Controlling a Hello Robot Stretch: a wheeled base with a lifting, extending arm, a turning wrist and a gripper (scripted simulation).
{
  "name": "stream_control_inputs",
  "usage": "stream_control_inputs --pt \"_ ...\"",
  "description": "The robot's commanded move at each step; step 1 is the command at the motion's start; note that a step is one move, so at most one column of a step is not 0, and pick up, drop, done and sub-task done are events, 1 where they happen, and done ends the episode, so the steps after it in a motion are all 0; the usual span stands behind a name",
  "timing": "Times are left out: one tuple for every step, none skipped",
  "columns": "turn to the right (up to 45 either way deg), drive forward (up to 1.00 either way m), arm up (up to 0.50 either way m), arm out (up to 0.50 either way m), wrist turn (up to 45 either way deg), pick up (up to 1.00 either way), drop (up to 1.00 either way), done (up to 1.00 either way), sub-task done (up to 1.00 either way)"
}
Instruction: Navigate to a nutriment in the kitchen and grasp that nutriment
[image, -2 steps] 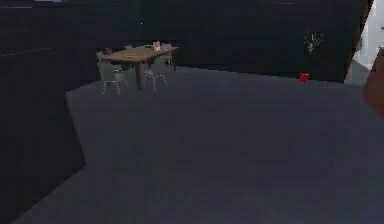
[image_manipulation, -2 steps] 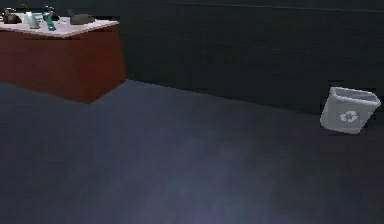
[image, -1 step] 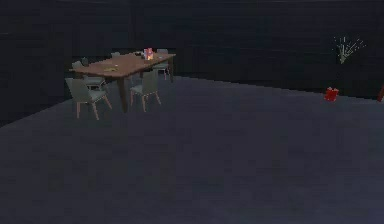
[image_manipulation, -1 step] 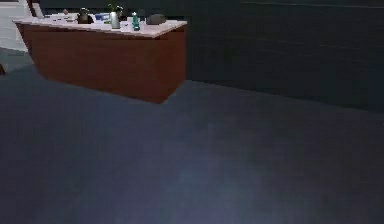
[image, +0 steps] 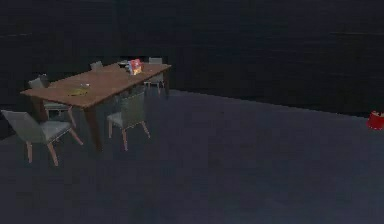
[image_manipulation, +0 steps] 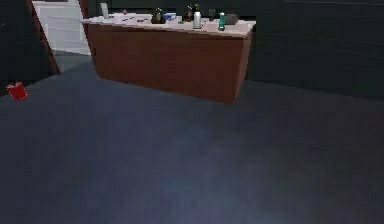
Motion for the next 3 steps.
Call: stream_control_inputs --pt "0.0 1.00 0.00 0.00 0.0 0.00 0.00 0.00 0.00" --pt "0.0 1.00 0.00 0.00 0.0 0.00 0.00 0.00 0.00" --pt "9.0 0.00 0.00 0.00 0.0 0.00 0.00 0.00 0.00"
